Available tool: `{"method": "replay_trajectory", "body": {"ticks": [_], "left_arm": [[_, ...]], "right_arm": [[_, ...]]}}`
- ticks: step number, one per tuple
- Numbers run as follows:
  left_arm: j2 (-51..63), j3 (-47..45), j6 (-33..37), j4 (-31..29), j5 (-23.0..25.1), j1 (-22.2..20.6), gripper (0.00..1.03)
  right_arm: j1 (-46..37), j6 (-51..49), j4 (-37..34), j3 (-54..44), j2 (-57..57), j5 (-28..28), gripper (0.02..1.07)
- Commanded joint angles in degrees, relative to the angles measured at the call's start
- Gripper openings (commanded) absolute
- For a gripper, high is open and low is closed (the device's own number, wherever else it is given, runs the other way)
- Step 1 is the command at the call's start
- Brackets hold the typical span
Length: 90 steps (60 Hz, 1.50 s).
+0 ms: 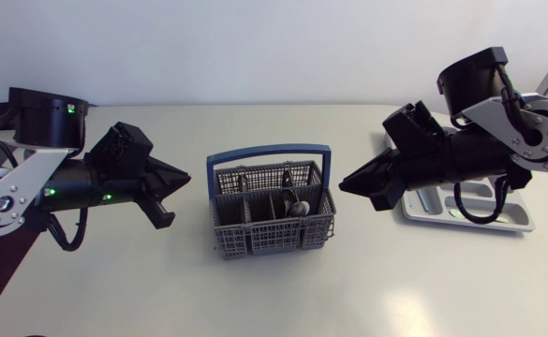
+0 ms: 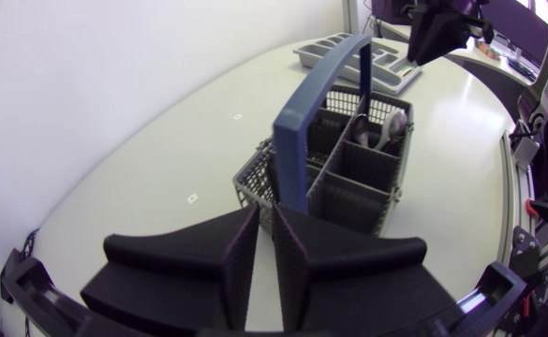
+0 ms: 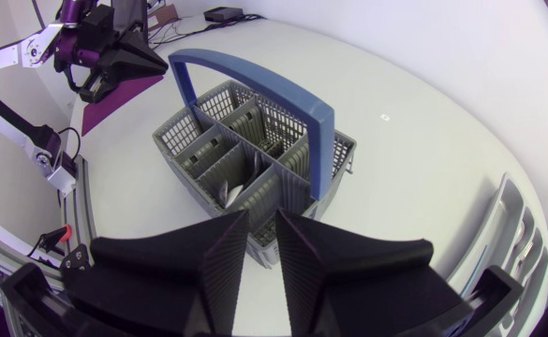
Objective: Sort the cutlery from the basket into the organizer compartments.
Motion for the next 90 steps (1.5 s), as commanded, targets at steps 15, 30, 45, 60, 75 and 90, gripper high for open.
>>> {"method": "replay_trajectory", "body": {"ticks": [15, 30, 45, 60, 75, 90], "left_arm": [[-3.4, -0.7, -1.3, -3.6, 0.4, -6.4, 0.17], [-3.4, -1.5, -1.4, -4.1, 0.2, -8.8, 0.17], [-3.5, -2.1, -1.7, -4.4, 0.3, -10.7, 0.17], [-3.0, -2.4, -1.7, -4.4, 0.3, -12.0, 0.17], [-3.2, -3.1, -1.7, -4.3, 0.3, -12.2, 0.17], [-3.3, -3.1, -1.7, -4.3, 0.3, -12.2, 0.17]], "right_arm": [[7.8, 4.3, -0.6, -0.4, 0.0, 4.9, 0.39], [12.8, 8.6, 0.6, 4.2, 7.1, 10.8, 0.39], [14.3, 9.6, 0.7, 6.1, 10.5, 12.1, 0.39], [15.6, 10.2, 0.7, 6.6, 11.7, 12.7, 0.39], [15.7, 10.7, 0.8, 6.9, 13.5, 12.7, 0.39], [17.8, 11.8, 0.7, 6.4, 13.7, 12.8, 0.38]]}}
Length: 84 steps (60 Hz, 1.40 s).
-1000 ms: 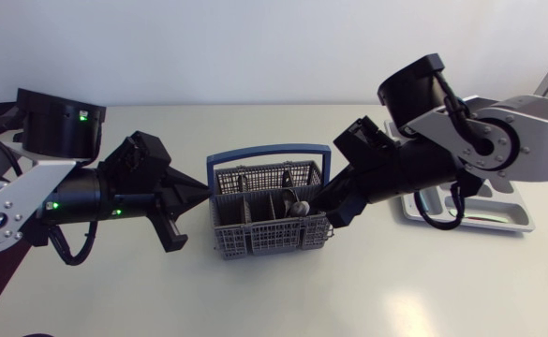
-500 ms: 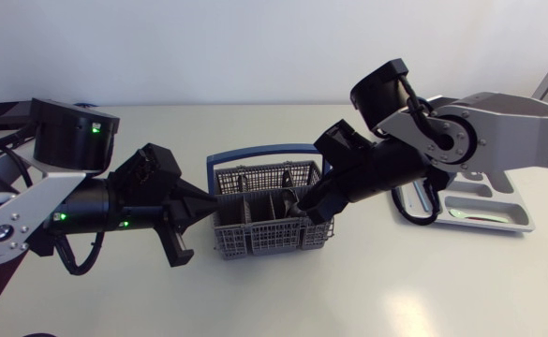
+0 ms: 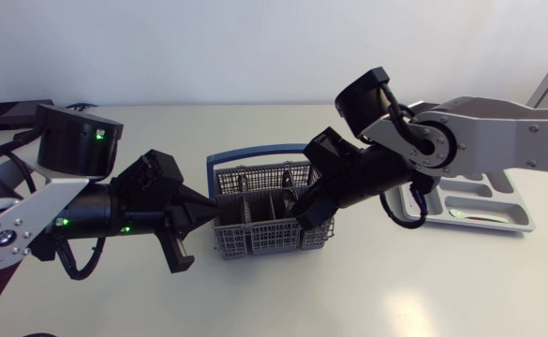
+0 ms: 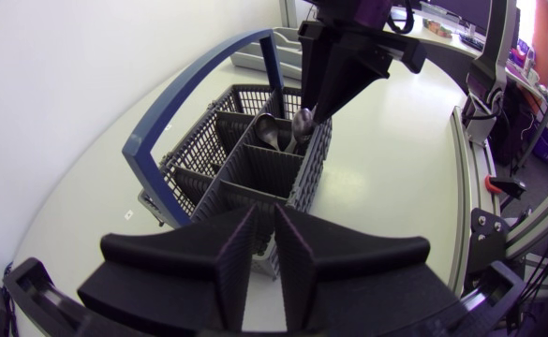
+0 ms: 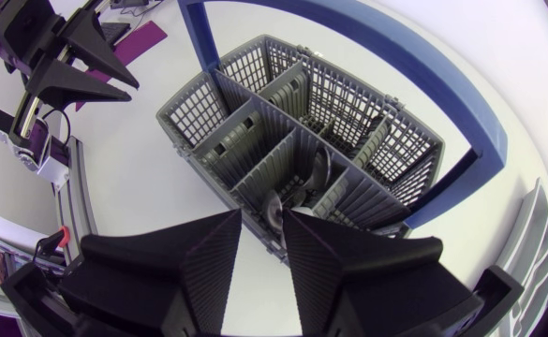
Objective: Sort the cutlery from the basket into the organizer compartments.
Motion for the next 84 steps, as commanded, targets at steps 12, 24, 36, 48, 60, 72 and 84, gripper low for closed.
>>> {"method": "replay_trajectory", "body": {"ticks": [12, 24, 36, 48, 60, 72, 84], "left_arm": [[-0.6, -1.4, -0.6, -0.2, 0.0, -0.3, 0.17], [-0.7, -1.7, -0.6, -0.2, 0.0, -0.5, 0.16], [-0.8, -1.9, -0.6, -0.2, 0.0, -0.7, 0.16], [-0.8, -1.8, -0.9, -0.2, 0.0, -1.1, 0.16], [-0.8, -1.6, -1.2, -0.3, 0.0, -1.3, 0.16], [-1.0, -1.5, -1.4, -0.6, 0.0, -1.5, 0.16], [-1.1, -1.1, -1.5, -1.2, -0.1, -2.0, 0.16]], "right_arm": [[1.1, 2.2, 0.8, 0.9, 2.5, 1.8, 0.30], [1.9, 2.5, 2.4, 1.8, 3.9, 2.6, 0.26], [2.8, 2.0, 2.7, 1.8, 4.4, 2.6, 0.09], [3.1, 2.0, 2.7, 1.3, 3.4, 3.2, 0.08], [3.6, 2.5, 2.2, 1.4, 0.2, 3.2, 0.08], [4.9, 3.2, -1.8, 3.9, -3.8, 3.1, 0.08], [5.4, 5.2, -7.7, 8.2, -5.5, 2.5, 0.08]]}}
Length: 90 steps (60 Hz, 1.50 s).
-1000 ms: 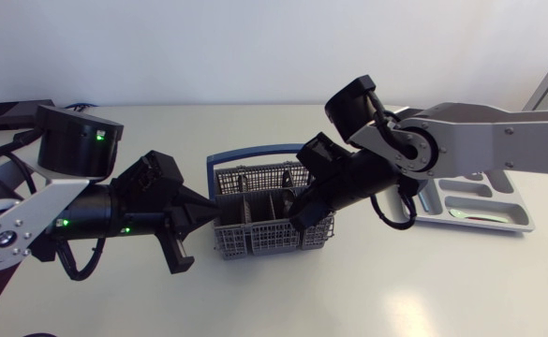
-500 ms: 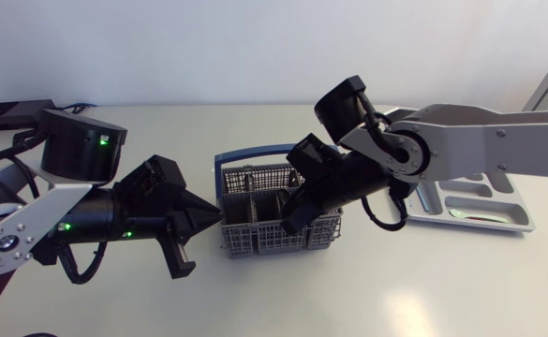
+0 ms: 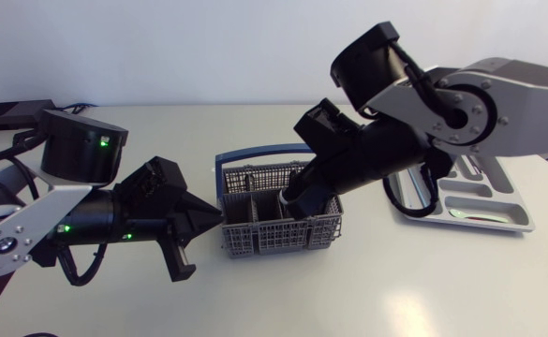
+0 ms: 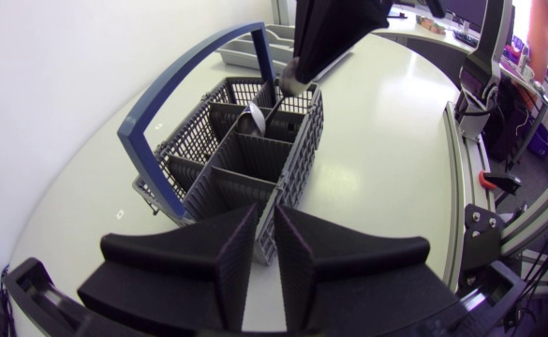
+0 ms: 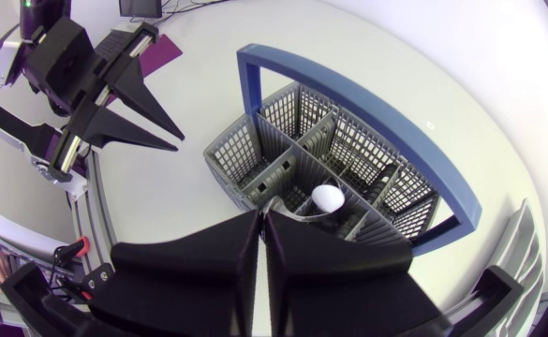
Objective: Sort the cutlery from the basket into the organizer compartments.
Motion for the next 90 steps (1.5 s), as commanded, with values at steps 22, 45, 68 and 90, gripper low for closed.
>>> {"method": "replay_trajectory", "body": {"ticks": [22, 45, 68, 90], "left_arm": [[-1.0, -0.5, -1.2, -0.9, -0.1, -0.9, 0.16], [-0.5, -0.4, -1.1, -0.6, -0.1, -1.0, 0.16], [0.2, 0.1, -1.2, -0.3, -0.1, -2.1, 0.16], [1.6, 0.9, -1.2, 0.0, -0.2, -2.5, 0.16]], "right_arm": [[-4.6, 7.3, -10.5, 9.0, -0.8, -10.6, 0.08], [-11.3, 10.5, -15.0, 11.0, -9.0, -14.4, 0.08], [-26.1, 4.0, -16.4, 3.7, -11.9, 7.1, 0.08], [-47.2, -6.0, -0.8, -9.1, -7.1, 12.6, 0.08]]}}
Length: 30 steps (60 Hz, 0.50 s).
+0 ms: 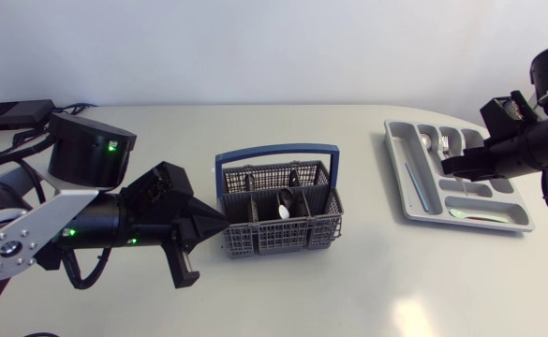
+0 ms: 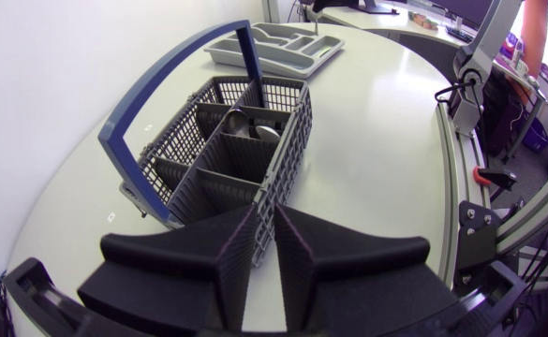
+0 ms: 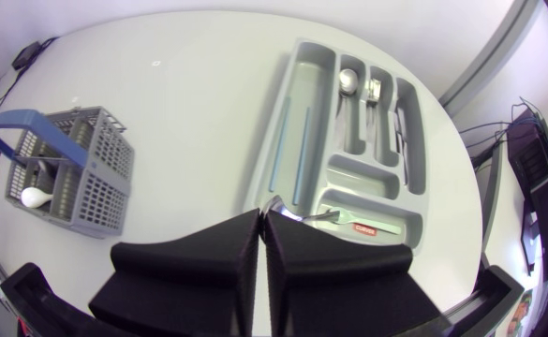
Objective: Sort the cutlery from the basket into the organizer compartments.
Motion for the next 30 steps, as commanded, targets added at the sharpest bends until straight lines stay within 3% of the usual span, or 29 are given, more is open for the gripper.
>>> {"method": "replay_trajectory", "body": {"ticks": [1, 15, 30], "left_arm": [[1.1, 0.9, -1.2, 0.3, -0.2, -0.6, 0.16], [1.9, 1.3, -1.6, 0.3, -1.7, -2.4, 0.16], [2.0, 1.5, -1.8, 0.3, -2.3, -2.9, 0.16]], "right_arm": [[-3.7, -2.7, 2.2, -1.6, 2.3, 0.6, 0.08], [-13.3, -5.1, 10.1, -1.8, 10.9, -0.4, 0.08], [-17.5, -6.0, 15.4, -1.7, 18.2, -0.4, 0.08]]}}
